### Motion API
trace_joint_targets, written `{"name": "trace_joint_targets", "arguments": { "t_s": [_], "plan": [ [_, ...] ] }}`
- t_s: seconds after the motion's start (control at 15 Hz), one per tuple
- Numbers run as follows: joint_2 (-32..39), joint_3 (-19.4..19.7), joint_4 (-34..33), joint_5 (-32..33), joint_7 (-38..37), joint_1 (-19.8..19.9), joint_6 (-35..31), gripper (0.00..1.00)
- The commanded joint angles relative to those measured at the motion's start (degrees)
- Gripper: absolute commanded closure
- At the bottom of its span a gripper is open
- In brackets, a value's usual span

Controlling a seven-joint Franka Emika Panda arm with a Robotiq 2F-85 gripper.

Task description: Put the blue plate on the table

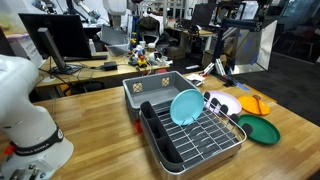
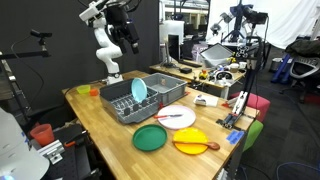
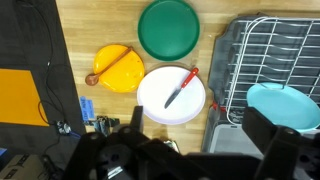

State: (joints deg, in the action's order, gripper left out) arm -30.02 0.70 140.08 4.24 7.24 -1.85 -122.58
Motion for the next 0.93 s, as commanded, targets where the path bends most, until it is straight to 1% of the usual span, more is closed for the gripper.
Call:
{"name": "trace_joint_targets", "arguments": {
  "t_s": [0.0,0.47,0.6,0.87],
  "plan": [
    [0.0,0.0,-0.1,-0.1,0.0,0.1,0.1,0.0],
    [0.0,0.0,-0.1,-0.1,0.0,0.1,0.1,0.0],
    [0.5,-0.9,0.5,0.3,0.4,-0.8,-1.7,0.0],
    [2.3,-4.4,2.8,1.3,0.5,-3.8,-9.1,0.0]
  ]
}}
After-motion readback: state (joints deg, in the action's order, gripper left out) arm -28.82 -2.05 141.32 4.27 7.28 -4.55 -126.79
